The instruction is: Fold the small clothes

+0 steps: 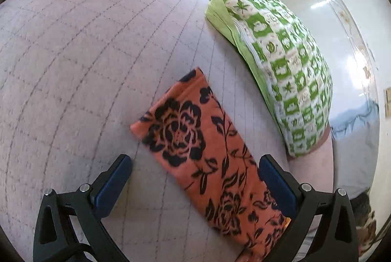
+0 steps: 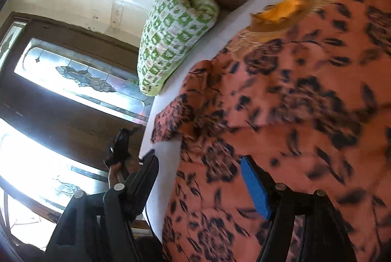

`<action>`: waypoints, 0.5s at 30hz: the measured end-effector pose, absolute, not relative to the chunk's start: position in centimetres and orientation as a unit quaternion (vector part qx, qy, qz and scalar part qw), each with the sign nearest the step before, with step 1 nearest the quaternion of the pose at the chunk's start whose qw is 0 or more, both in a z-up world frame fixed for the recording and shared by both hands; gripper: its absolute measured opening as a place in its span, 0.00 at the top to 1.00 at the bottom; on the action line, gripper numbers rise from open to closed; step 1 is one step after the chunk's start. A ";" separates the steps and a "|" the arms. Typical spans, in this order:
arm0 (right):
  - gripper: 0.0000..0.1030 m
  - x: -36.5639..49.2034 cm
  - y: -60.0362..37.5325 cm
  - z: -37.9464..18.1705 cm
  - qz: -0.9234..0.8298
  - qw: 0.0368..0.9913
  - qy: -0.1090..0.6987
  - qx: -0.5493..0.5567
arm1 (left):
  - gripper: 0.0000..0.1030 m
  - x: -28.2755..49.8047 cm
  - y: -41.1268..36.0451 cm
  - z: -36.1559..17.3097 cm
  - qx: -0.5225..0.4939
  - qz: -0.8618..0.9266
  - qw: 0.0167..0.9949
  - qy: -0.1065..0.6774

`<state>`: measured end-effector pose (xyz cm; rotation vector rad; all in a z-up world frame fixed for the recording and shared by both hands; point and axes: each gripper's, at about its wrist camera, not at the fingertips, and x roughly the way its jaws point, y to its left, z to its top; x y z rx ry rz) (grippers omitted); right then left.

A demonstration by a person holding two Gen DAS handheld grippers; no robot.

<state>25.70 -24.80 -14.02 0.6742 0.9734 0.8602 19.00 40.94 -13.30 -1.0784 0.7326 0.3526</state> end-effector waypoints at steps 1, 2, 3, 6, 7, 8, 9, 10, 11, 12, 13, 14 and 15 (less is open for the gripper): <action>0.30 25.7 -24.8 -13.9 0.390 0.747 0.443 0.305 | 0.02 19.1 41.1 -13.4 -0.504 0.172 0.777 0.336; 0.30 25.5 -24.9 -13.9 0.387 0.750 0.443 0.303 | 0.06 19.2 41.4 -13.6 -0.506 0.177 0.774 0.337; 0.30 25.2 -25.4 -14.1 0.383 0.752 0.443 0.303 | 0.09 19.3 41.5 -13.6 -0.503 0.179 0.775 0.338; 0.30 25.1 -26.0 -14.2 0.375 0.758 0.437 0.308 | 0.54 19.8 42.1 -13.7 -0.459 0.197 0.785 0.366; 0.30 25.0 -26.4 -14.3 0.372 0.759 0.433 0.312 | 0.75 20.0 42.3 -13.9 -0.453 0.203 0.784 0.373; 0.30 24.9 -26.9 -14.5 0.370 0.760 0.429 0.319 | 0.84 20.0 42.8 -14.2 -0.448 0.207 0.781 0.382; 0.30 24.8 -27.2 -14.6 0.368 0.761 0.427 0.321 | 0.84 20.0 43.1 -14.3 -0.452 0.202 0.780 0.382; 0.30 24.8 -27.4 -14.7 0.366 0.763 0.426 0.321 | 0.88 20.0 43.2 -14.3 -0.450 0.199 0.781 0.384; 0.30 24.8 -27.5 -14.8 0.364 0.764 0.426 0.320 | 0.90 20.3 43.1 -14.0 -0.435 0.200 0.787 0.389; 0.30 24.7 -27.7 -14.9 0.363 0.765 0.426 0.319 | 0.91 20.4 42.9 -13.6 -0.422 0.202 0.792 0.391; 0.30 24.7 -27.9 -15.0 0.362 0.766 0.426 0.317 | 0.92 20.5 42.6 -13.0 -0.412 0.205 0.797 0.390; 0.30 24.6 -28.1 -14.9 0.360 0.769 0.424 0.315 | 0.92 20.7 41.9 -11.6 -0.396 0.207 0.809 0.383; 0.30 24.4 -28.5 -14.8 0.359 0.772 0.420 0.313 | 0.92 20.8 41.0 -10.0 -0.378 0.207 0.822 0.372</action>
